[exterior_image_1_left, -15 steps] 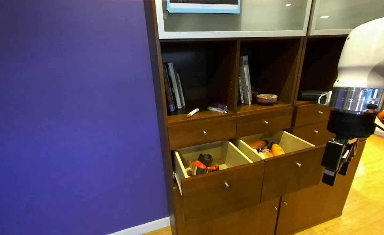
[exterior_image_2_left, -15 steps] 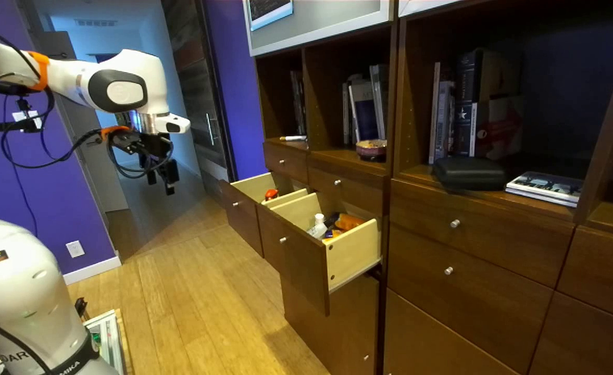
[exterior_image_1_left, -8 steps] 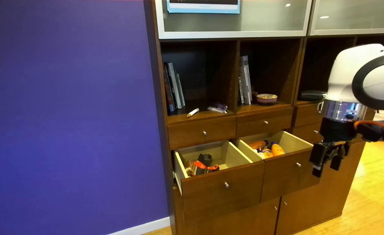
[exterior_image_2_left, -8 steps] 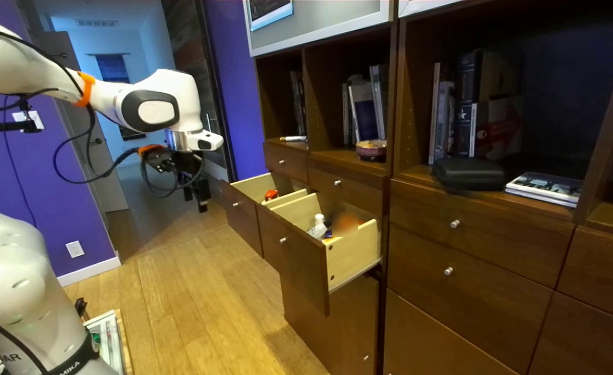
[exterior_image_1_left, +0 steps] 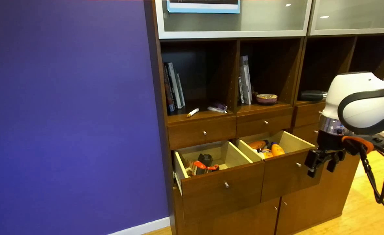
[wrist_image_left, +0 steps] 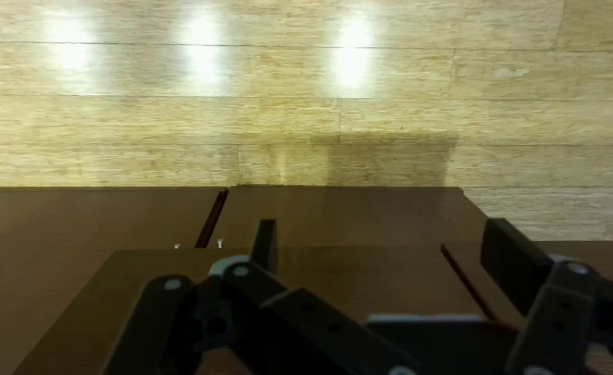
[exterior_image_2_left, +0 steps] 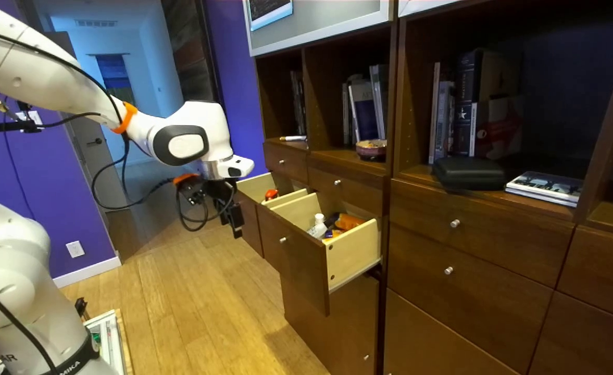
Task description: Close the open drawer on the right
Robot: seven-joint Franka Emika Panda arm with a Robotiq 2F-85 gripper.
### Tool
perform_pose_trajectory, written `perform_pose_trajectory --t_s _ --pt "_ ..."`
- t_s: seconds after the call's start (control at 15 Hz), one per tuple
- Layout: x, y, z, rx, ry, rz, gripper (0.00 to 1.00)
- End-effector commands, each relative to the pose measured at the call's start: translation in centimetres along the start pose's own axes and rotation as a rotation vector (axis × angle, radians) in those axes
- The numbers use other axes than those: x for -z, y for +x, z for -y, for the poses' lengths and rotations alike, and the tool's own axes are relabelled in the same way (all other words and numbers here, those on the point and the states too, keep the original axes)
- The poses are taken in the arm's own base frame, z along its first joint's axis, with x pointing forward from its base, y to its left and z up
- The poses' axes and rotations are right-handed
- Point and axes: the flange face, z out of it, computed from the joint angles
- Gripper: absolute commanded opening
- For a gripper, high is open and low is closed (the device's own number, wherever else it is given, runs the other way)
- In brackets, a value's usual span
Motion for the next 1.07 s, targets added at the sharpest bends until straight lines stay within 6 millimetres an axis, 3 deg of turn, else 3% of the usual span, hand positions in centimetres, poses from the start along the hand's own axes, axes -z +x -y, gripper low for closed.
perform_pose_trajectory --t_s 0.0,0.4,1.0 --pt "-2.3 1.3 -2.6 -0.065 -0.044 -0.040 1.00" --pt "-4.7 3.7 -4.0 -0.123 -0.083 -0.120 1.00" --pt "-5.5 8.6 -4.8 -0.085 -0.082 -0.236 1.00"
